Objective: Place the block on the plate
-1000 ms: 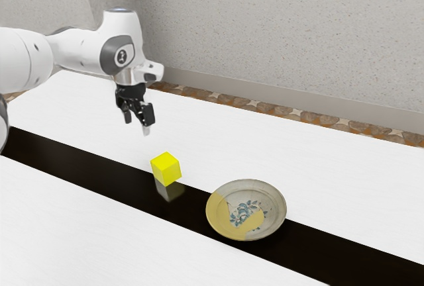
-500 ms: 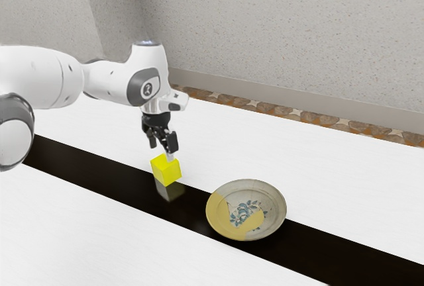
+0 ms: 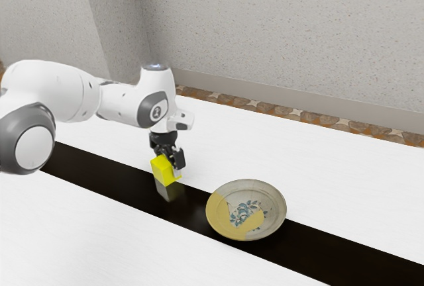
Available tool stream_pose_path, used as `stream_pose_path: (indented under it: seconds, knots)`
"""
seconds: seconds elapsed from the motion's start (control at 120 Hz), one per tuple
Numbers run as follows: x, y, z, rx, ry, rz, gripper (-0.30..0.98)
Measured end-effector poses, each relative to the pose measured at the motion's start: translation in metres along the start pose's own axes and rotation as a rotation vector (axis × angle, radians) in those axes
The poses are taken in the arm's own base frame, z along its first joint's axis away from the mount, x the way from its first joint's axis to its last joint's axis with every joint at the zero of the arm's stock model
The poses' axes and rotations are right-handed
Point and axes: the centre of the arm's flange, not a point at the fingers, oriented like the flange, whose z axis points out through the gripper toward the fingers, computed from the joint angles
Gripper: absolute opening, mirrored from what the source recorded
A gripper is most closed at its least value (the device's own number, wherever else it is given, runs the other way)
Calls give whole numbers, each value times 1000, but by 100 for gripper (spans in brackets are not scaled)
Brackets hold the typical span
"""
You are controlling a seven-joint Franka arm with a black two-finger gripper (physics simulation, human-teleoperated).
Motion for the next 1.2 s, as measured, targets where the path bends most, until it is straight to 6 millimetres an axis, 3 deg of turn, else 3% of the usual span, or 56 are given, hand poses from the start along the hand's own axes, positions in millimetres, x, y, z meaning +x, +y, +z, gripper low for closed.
stream_pose_path:
  seconds: [0.1,0.225,0.367,0.667,0.767,0.892,1.2]
  knots:
    - [1,0,4,0,2,-1,66]
    - [3,5,4,2,6,4,47]
    - [5,7,1,11,11,7,49]
    - [1,13,-41,20,24,14,40]
    - [6,38,-65,22,28,49,41]
    - [13,85,-91,24,33,117,41]
    - [25,196,-104,16,6,276,41]
